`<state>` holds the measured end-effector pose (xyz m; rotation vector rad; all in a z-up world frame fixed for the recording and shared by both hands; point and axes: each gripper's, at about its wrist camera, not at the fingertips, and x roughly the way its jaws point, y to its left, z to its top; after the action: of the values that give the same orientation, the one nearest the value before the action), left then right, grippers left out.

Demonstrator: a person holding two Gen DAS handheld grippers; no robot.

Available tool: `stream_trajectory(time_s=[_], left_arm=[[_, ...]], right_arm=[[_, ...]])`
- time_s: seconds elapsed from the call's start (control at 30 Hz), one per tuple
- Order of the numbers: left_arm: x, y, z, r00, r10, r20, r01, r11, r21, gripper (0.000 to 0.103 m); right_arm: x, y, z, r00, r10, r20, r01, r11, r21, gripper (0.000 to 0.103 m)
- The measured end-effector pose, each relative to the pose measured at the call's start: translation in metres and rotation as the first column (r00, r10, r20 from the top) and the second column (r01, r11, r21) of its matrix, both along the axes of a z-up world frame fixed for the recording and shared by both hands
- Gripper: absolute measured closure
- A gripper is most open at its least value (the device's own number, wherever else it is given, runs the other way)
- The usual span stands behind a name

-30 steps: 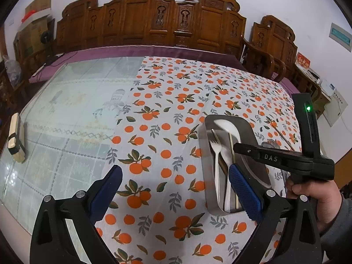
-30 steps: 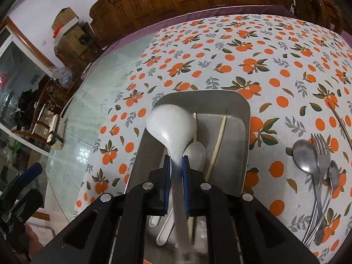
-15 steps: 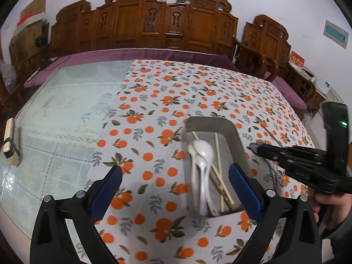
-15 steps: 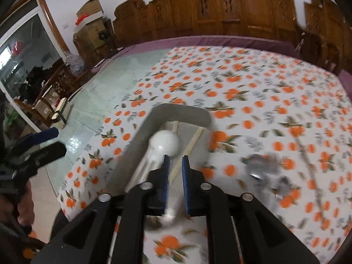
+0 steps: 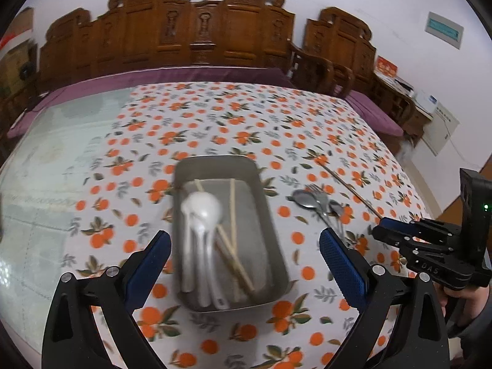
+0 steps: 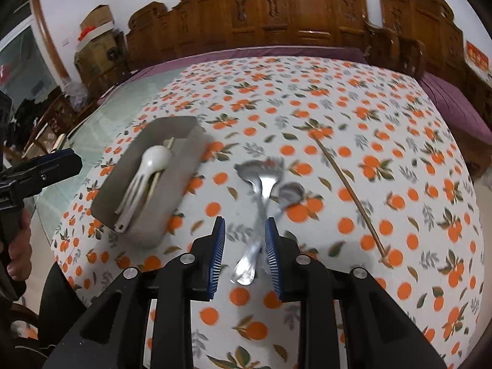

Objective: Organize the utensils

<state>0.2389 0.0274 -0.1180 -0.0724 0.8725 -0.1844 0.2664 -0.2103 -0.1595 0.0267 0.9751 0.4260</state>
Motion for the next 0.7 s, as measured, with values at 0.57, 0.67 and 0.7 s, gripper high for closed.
stream_trajectory(time_s=[0.57,0.67,0.7], left_arm=[[0.003,-0.034,-0.021,0.998,-0.049,-0.047,0.049,0.999,0.012,0.01],[0.002,-0.033,-0.021,0.998,-0.045,-0.046,0.046,0.999,0.013,0.01],[0.002,-0.031,-0.021,0.998,-0.045,-0.046,0.045,0.999,0.012,0.01]], right_arm=[[0.038,0.0,-0.056,0.991,-0.04,-0.13,0.045,0.998,0.034,0.074],[0.045,0.004,-0.062,0.987,-0.047,-0.152,0.052,0.998,0.031,0.074],[0.048,0.006,-0.065,0.986,-0.053,-0.156,0.057,0.998,0.022,0.074]])
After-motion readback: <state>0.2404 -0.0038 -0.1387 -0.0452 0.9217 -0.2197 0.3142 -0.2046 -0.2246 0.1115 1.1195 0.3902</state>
